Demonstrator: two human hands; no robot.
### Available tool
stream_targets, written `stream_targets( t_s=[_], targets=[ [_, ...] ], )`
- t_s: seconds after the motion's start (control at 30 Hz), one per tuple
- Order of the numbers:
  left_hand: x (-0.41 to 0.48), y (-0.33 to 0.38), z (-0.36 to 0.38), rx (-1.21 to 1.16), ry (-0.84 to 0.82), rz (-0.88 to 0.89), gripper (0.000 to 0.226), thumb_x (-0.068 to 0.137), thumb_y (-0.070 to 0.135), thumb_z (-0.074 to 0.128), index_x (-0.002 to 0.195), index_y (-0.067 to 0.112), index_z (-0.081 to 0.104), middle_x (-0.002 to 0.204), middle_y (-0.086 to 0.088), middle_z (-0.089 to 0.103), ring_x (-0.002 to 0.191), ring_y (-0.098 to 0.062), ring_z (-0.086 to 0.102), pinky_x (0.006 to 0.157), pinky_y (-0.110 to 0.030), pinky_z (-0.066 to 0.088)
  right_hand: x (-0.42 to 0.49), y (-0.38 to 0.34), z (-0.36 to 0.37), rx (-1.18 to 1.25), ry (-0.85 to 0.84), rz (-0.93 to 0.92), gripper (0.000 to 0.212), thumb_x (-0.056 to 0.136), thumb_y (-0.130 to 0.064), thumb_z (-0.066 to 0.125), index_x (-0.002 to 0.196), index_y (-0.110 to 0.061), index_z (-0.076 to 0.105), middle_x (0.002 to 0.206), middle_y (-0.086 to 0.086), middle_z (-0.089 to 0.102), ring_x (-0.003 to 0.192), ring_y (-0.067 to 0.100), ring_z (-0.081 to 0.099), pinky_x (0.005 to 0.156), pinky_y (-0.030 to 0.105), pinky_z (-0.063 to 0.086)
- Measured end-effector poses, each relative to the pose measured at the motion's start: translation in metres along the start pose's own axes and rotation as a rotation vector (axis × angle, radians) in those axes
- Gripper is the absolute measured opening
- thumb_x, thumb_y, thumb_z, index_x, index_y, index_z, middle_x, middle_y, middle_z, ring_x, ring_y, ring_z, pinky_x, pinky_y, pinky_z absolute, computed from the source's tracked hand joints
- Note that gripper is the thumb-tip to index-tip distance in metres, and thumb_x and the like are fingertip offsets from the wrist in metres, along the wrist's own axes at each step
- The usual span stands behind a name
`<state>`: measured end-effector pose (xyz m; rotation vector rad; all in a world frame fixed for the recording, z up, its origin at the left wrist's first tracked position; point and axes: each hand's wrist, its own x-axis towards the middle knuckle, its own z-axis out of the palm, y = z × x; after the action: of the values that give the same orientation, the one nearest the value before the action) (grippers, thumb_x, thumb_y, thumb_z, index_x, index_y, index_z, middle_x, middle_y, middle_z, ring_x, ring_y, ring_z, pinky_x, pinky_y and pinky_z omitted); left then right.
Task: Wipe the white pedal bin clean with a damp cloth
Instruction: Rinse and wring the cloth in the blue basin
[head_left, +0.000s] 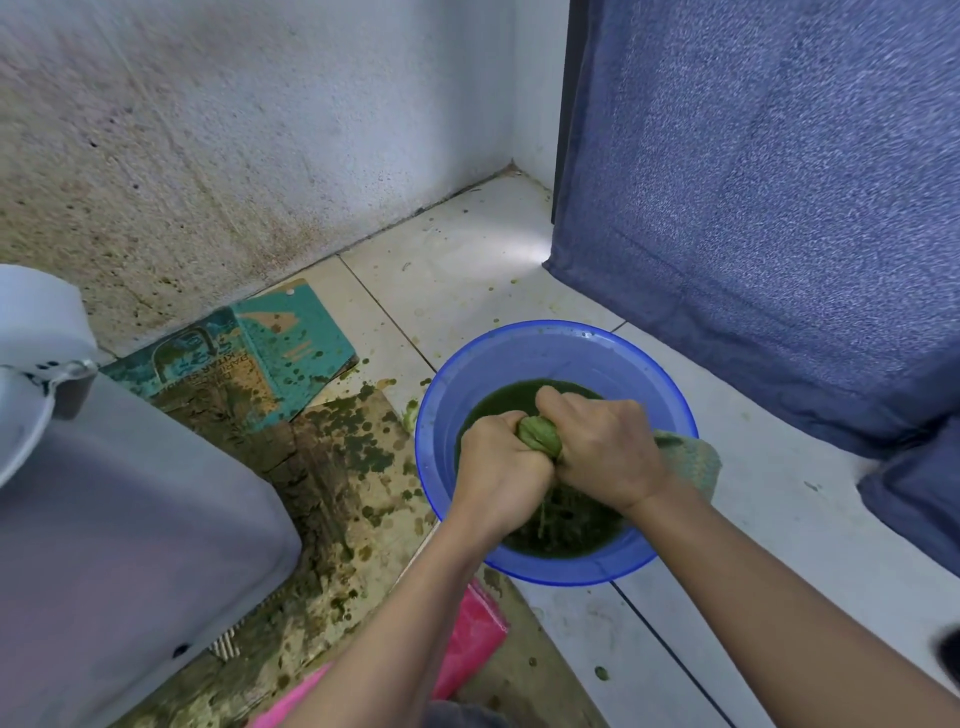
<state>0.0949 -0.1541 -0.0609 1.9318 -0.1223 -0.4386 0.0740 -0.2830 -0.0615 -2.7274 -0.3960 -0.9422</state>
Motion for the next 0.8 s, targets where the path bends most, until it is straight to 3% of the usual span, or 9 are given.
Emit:
stream_targets(
  t_s=[0.13,0.27,0.43,0.53,0.67,0.73,0.8],
  targets=[
    [-0.012,-0.010,0.002,-0.059,-0.034,-0.140,0.021,0.050,-0.007,0.048,0.047,0.014,0.053,0.041,0.000,0.050,0.037,-0.010,0.042,0.040,-0.020,0.031,-0.019,-0.008,0.012,-0.002,-0.058,-0.004,0.038,0.065,-0.013,0.066,0.093,-0.017,0.040,0.054,0.002,0.053,0.042,0.024,0.056,0.031,0.029,0.032],
    [-0.019,-0.013,-0.001,-0.138,-0.052,-0.229,0.033,0.048,-0.017,0.046,0.040,0.015,0.049,0.036,0.002,0.042,0.031,-0.008,0.033,0.037,-0.015,0.025,-0.023,-0.012,0.020,0.015,-0.093,-0.022,0.059,0.054,-0.009,0.082,0.094,-0.015,0.040,0.053,0.003,0.053,0.041,0.024,0.055,0.029,0.029,0.033],
    [-0.013,-0.011,-0.004,-0.136,-0.114,-0.270,0.031,0.049,-0.012,0.046,0.035,0.016,0.047,0.037,-0.001,0.042,0.032,-0.011,0.030,0.040,-0.017,0.022,-0.020,-0.010,0.021,0.027,-0.086,-0.008,0.062,0.054,-0.006,0.085,0.093,-0.015,0.039,0.053,0.003,0.053,0.040,0.025,0.054,0.029,0.029,0.034],
    [-0.005,-0.010,-0.006,-0.062,-0.169,-0.231,0.027,0.049,-0.007,0.046,0.036,0.016,0.050,0.038,-0.001,0.046,0.032,-0.009,0.034,0.038,-0.017,0.026,-0.018,-0.007,0.019,0.055,-0.199,0.067,0.058,0.060,-0.009,0.084,0.093,-0.016,0.037,0.055,0.003,0.054,0.043,0.027,0.055,0.034,0.030,0.036],
    [0.015,-0.010,-0.020,0.190,-0.233,-0.067,0.016,0.051,0.001,0.052,0.051,0.017,0.053,0.048,-0.001,0.052,0.046,-0.016,0.046,0.047,-0.029,0.037,-0.009,-0.008,0.015,0.195,-0.582,0.378,0.041,0.076,-0.017,0.065,0.086,-0.029,0.028,0.070,-0.003,0.055,0.062,0.028,0.057,0.047,0.031,0.031],
    [0.022,-0.007,-0.031,0.489,-0.288,0.097,0.011,0.058,0.012,0.057,0.064,0.019,0.051,0.057,0.004,0.056,0.057,-0.019,0.051,0.052,-0.035,0.039,-0.008,-0.007,0.012,0.437,-0.721,0.542,0.043,0.076,-0.021,0.072,0.083,-0.030,0.031,0.075,-0.003,0.057,0.066,0.020,0.059,0.049,0.031,0.036],
    [0.023,-0.005,-0.040,0.846,-0.323,0.306,0.015,0.066,0.021,0.061,0.073,0.025,0.048,0.064,0.007,0.056,0.063,-0.021,0.052,0.048,-0.029,0.030,-0.009,-0.006,0.003,0.716,-0.839,0.705,0.046,0.071,-0.032,0.083,0.089,-0.029,0.041,0.084,-0.005,0.061,0.070,0.011,0.059,0.056,0.028,0.044]
  ],
)
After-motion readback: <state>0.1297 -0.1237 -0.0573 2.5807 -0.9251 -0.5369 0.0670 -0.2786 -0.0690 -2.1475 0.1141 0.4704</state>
